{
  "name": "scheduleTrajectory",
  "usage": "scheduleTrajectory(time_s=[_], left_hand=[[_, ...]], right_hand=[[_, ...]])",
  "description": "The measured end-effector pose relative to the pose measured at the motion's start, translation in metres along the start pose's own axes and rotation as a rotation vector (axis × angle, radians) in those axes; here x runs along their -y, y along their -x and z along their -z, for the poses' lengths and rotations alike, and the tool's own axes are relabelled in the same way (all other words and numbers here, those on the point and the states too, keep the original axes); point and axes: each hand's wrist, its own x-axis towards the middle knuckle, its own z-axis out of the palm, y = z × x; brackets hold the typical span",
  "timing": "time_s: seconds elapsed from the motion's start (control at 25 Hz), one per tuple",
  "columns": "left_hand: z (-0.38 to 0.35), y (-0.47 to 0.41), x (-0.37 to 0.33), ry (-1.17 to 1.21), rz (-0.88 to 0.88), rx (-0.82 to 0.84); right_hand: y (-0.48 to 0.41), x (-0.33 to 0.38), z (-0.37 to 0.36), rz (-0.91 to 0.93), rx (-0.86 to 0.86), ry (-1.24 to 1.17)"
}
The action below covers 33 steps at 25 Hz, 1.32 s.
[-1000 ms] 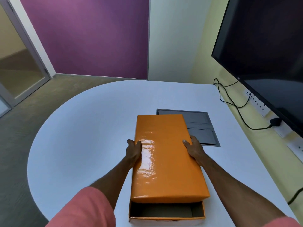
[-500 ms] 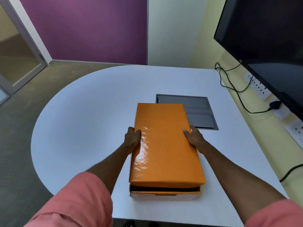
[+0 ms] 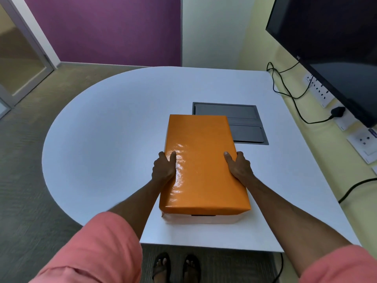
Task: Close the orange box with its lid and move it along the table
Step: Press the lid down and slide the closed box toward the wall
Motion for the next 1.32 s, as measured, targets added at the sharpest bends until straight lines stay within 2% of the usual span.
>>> scheduleTrajectory(time_s=[0.24,0.96,1.2,1.32], left_hand=[[-0.006,0.017,0.008,-0.209,0.025,-0.052],[-0.018,0.020,0.024,-0.215,-0.079,-0.138],[-0.014,0.012,0.024,-0.256,-0.054,-0.096],[-0.003,-0.012,0.012,-0.248,-0.135,-0.048]], right_hand=[[0.017,-0.012,-0.005,-0.024,-0.011,0.082],[0.020,-0.026,-0.025,0.072,-0.147,0.238],[0.014,-0.021,-0.020,0.036,-0.112,0.272],[-0.002,-0.001,-0.008,0.148,-0.115,0.314]])
